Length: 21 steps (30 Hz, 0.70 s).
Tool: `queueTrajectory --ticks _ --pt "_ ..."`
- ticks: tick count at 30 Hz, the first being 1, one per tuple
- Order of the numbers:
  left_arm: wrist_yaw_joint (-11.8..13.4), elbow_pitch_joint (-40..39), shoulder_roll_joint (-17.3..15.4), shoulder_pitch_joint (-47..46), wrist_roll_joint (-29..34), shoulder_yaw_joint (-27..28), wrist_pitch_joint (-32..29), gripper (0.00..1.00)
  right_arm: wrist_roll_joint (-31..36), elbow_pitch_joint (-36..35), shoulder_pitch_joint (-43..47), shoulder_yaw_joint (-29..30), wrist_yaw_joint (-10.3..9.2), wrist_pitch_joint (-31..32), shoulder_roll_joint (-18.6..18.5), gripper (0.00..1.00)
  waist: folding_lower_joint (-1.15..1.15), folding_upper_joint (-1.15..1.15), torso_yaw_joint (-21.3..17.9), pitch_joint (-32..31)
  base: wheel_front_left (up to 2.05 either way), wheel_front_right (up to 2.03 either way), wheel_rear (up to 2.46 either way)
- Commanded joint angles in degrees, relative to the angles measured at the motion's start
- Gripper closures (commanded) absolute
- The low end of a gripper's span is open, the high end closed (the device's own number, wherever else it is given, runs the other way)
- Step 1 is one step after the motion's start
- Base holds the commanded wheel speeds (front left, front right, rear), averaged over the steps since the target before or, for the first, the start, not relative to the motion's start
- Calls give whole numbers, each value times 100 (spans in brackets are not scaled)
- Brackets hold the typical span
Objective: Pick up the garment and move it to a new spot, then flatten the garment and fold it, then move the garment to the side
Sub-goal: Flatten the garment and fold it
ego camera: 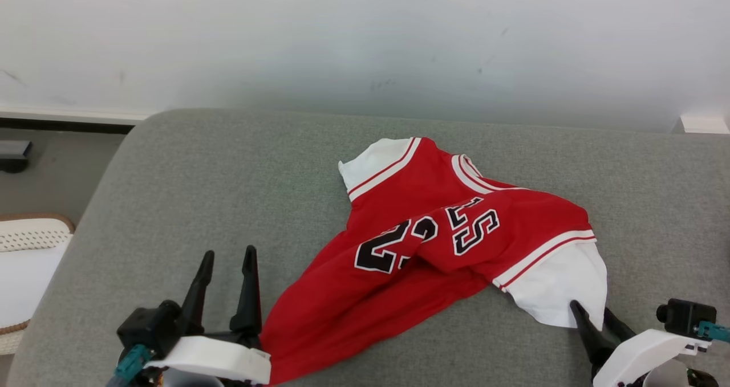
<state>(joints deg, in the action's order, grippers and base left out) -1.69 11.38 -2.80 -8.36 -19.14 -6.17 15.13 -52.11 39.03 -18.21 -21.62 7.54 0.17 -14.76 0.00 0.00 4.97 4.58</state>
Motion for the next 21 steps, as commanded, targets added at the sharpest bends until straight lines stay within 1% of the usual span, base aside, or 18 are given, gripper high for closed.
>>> queueTrajectory --ticks 1,2,3,6,10,14,18,21 --pt "0 11 -20 -67 22 13 -1 0 -59 60 -75 34 -12 17 -6 54 0 0 34 36 0 0 0" --pt "0 9 -22 -64 27 26 -1 0 -80 111 -81 47 -12 29 22 90 0 0 40 43 0 0 0" --pt "-2 7 -21 -63 31 34 -1 0 -93 142 -97 51 -12 29 37 100 0 0 43 49 0 0 0" --pt "2 9 -21 -50 43 65 -1 0 -185 124 -179 65 -12 -32 67 100 0 0 19 49 0 0 0" --pt "21 -3 -21 -35 57 76 -1 0 -313 -163 -311 81 -12 -232 -12 100 0 0 -110 27 0 0 0" --pt "18 -8 -20 -10 40 57 -1 0 -334 -589 -435 113 -12 -386 -294 100 0 0 -299 -11 0 0 0" --pt "26 -23 -20 19 -11 30 -1 0 -378 -1051 -521 254 -12 -319 -651 100 0 0 -494 -40 0 0 0" --pt "43 -30 -21 29 -48 -5 -1 0 -281 -1305 -463 420 -12 -186 -929 100 0 0 -609 -55 0 0 0"
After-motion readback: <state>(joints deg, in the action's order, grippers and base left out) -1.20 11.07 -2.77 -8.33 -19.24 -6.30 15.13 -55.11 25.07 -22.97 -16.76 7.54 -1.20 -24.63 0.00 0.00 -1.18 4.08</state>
